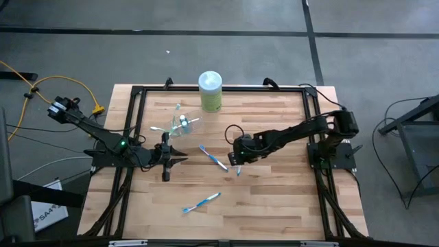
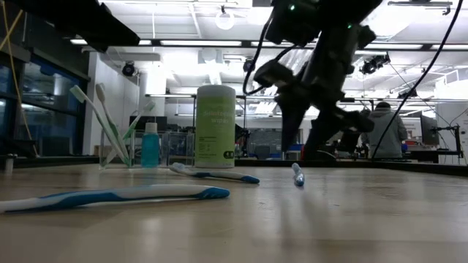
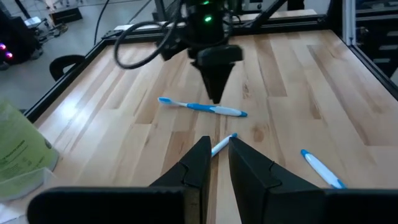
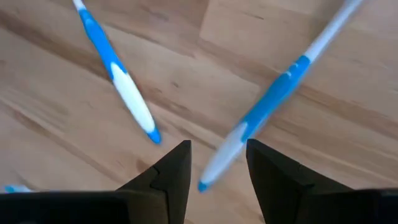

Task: Pick & Place toothbrushing station
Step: Put the blue toothbrush into the transparent organizer

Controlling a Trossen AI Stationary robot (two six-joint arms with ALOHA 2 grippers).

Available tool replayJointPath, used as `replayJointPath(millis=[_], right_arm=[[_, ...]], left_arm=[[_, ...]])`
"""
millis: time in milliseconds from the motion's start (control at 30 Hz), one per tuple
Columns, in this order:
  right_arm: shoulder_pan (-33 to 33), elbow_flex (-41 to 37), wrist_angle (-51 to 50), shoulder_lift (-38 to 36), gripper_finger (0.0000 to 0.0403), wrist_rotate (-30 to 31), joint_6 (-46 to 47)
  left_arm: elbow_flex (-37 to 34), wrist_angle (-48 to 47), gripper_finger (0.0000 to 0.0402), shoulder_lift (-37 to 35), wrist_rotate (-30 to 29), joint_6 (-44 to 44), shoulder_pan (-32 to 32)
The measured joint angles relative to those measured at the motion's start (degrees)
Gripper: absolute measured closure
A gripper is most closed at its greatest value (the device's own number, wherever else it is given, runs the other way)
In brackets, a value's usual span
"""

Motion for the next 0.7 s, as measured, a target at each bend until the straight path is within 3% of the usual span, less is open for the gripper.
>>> replayJointPath(millis=[700], right_arm=[[-2.47,0.00,-1.49,1.24,0.0257,2.24,0.66]], left_arm=[[0.00,-0.11,0.0348,-0.02,0.04,1.30,-0.86]])
